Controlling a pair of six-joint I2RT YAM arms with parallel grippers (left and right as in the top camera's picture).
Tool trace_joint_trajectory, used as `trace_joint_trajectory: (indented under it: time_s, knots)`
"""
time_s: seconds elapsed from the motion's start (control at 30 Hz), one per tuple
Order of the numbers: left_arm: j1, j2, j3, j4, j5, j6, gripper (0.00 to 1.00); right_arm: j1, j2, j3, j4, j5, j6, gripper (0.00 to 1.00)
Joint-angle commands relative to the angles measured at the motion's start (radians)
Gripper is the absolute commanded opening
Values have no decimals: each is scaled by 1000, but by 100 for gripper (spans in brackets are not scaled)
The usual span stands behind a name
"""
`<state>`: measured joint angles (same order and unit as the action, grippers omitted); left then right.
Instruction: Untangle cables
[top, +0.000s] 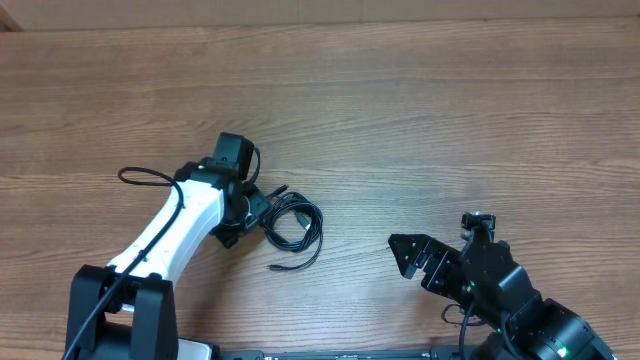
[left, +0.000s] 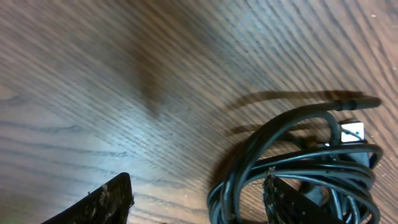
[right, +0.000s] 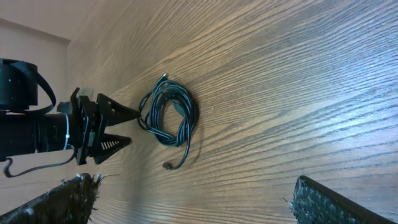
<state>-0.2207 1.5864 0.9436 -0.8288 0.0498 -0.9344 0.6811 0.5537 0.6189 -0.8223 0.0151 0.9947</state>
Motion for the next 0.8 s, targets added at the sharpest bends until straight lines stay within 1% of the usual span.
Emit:
trace_joint_trajectory:
  time_s: [0.0, 0.17, 0.27, 0.3, 0.33, 0.43, 0.6, 0.77]
  knots:
    - [2, 2, -31, 7, 13, 34, 67, -2, -4, 3, 4, 18, 0, 100]
    - [2, 3, -73, 56, 13, 34, 64, -2, -4, 3, 4, 18, 0, 100]
    - [2, 3, -99, 100, 19, 33, 61, -2, -4, 3, 4, 18, 0, 100]
    - [2, 3, -111, 112, 21, 31, 52, -2, -4, 3, 4, 18, 0, 100]
    - [2, 3, -114, 112, 21, 29, 47, -2, -4, 3, 4, 18, 0, 100]
    - [1, 3, -120, 117, 21, 29, 40, -2, -4, 3, 4, 18, 0, 100]
    - [-32, 3, -172, 192, 21, 29, 38, -2, -4, 3, 3, 18, 0, 100]
    - [-71, 3, -240, 257, 21, -10, 39, -2, -4, 3, 3, 18, 0, 100]
